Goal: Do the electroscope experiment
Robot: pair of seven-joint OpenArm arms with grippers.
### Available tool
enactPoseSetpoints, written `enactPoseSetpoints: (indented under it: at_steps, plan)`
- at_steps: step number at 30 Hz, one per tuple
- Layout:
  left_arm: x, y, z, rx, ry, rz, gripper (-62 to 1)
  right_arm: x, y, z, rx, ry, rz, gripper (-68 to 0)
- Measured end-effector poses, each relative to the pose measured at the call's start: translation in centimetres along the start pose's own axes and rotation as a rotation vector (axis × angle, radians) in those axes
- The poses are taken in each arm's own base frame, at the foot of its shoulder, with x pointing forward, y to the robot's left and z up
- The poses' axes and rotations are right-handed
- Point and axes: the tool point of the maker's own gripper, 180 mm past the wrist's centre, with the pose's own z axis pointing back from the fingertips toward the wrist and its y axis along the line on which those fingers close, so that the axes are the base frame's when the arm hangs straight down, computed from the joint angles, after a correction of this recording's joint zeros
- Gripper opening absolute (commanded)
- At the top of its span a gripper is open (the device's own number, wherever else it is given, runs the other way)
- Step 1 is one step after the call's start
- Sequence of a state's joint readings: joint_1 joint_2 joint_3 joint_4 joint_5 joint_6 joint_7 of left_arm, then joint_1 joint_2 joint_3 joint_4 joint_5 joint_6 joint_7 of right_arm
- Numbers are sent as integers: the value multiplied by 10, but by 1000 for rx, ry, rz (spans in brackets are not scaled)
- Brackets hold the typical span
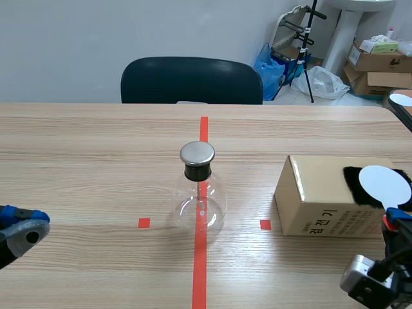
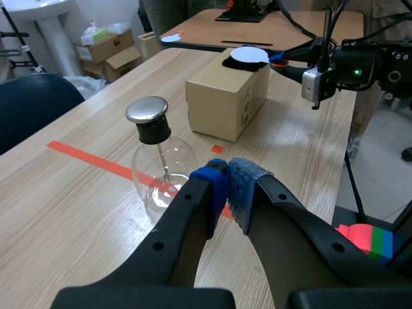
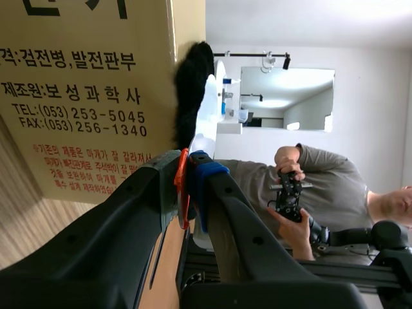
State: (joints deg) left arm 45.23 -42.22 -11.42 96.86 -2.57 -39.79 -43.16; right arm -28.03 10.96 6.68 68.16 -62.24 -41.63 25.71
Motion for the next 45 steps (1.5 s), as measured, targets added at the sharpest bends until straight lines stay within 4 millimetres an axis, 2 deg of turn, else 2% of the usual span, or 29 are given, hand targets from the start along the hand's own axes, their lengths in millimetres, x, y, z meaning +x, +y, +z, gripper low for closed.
enactPoseSetpoints:
  at_steps: [5,7,10,13,15,16,18,19,23,24,26,27,28,30,32,33,35,36,37,39,41,42,44,45]
  plan:
    - [0,0,0,0,0,-1,-575,0,2,4,6,4,-4,-667]
    - [0,0,0,0,-1,-2,-523,0,2,3,6,4,-4,-667]
    - [0,0,0,0,-1,-2,-352,6,2,5,6,-36,-11,-667]
    - [0,0,0,-2,-2,-4,-147,26,4,10,18,-149,-5,-667]
    - [6,0,0,-1,-32,-3,-5,22,5,10,22,-123,-4,-667]
    - [11,1,0,1,-58,-1,14,12,5,9,22,-64,-5,-667]
    - [11,1,0,2,-62,0,14,-14,4,9,16,79,-17,-667]
    - [10,1,0,2,-54,0,14,-18,3,10,12,91,-19,-667]
    - [9,0,0,0,-52,-2,14,27,3,12,16,-176,5,-667]
    - [9,0,0,0,-52,-2,14,25,3,10,14,-145,-8,-667]
    - [9,0,0,-2,-49,-5,14,-12,6,10,10,105,-46,-667]
    - [7,-1,0,-10,-39,-11,14,-24,6,12,11,171,-43,-667]
    - [5,-3,0,-18,-27,-19,14,-23,5,13,14,134,-23,-667]
    - [2,-5,0,-31,-9,-31,14,12,4,16,25,-123,29,-667]
    - [2,-5,0,-31,-10,-30,14,27,7,18,37,-199,30,-667]
    - [2,-5,0,-31,-10,-30,14,20,7,16,33,-132,11,-667]
    - [2,-5,0,-29,-11,-29,14,-10,8,15,25,78,-26,-667]
    - [2,-5,0,-29,-12,-29,14,-17,7,16,24,109,-22,-667]
    - [2,-5,0,-29,-12,-29,14,-14,7,17,27,68,-6,-667]
    - [2,-5,0,-29,-12,-29,14,13,6,19,35,-129,28,-667]
    - [1,-5,0,-29,-8,-29,14,23,7,19,38,-166,21,-667]
    - [1,-5,0,-29,-6,-29,14,15,8,18,34,-95,3,-667]
    - [1,-5,0,-29,-6,-29,14,-15,9,19,32,92,-19,-667]
    - [1,-5,0,-29,-6,-29,14,-18,9,20,33,95,-12,-667]
